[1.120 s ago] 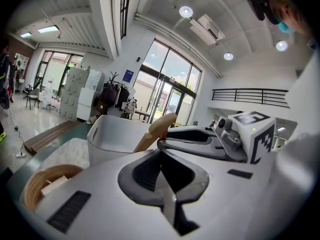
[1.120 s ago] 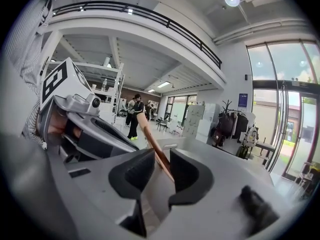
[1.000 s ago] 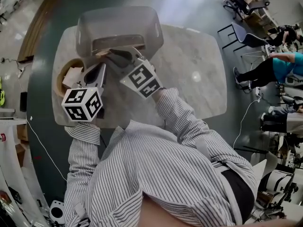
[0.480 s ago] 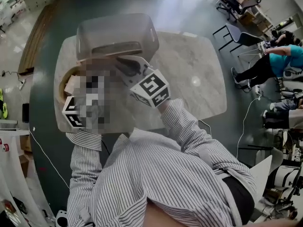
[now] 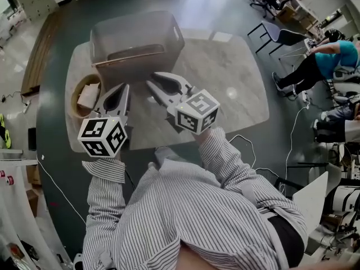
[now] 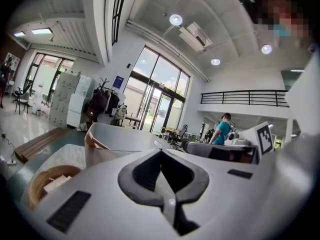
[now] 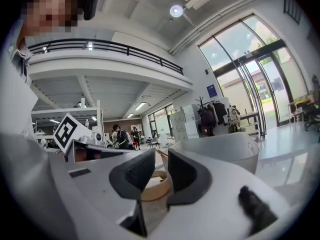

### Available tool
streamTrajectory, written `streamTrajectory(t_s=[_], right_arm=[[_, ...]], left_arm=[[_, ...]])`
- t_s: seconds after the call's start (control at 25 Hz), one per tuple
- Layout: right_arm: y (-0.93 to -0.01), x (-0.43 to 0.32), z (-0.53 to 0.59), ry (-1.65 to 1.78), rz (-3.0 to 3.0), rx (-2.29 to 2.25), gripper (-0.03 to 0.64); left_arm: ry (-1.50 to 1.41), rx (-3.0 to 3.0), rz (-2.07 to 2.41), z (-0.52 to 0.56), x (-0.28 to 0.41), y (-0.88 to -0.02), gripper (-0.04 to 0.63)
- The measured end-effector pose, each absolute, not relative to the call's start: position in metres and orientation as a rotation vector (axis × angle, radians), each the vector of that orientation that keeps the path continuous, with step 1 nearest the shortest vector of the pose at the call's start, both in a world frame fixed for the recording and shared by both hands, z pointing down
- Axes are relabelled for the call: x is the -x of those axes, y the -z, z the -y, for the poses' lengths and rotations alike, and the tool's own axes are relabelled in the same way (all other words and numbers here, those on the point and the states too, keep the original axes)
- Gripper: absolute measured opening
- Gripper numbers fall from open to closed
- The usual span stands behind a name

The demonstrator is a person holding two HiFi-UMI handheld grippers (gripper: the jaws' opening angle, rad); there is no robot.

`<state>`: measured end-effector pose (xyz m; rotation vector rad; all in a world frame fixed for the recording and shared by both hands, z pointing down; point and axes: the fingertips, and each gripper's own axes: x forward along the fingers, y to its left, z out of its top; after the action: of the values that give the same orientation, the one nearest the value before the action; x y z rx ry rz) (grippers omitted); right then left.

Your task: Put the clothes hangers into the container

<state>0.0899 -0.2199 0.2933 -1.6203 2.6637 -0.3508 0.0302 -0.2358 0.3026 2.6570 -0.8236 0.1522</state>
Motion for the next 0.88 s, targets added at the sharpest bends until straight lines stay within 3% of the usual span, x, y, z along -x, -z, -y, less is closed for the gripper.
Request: streamTrajectory(t_s=[0.32, 0.88], right_arm=[[-0.313, -0.079, 0.164, 0.438, -2.618, 1.658, 0.016], [-0.327, -0.08, 0.128, 0.522, -2.63, 1.642, 0.015]], left_arm=[[-0.167, -2.64, 0.755, 0.19, -0.025, -0.317, 0.011], [-0.205, -2.603, 0.749, 0.151, -0.035, -0.33, 0.009]])
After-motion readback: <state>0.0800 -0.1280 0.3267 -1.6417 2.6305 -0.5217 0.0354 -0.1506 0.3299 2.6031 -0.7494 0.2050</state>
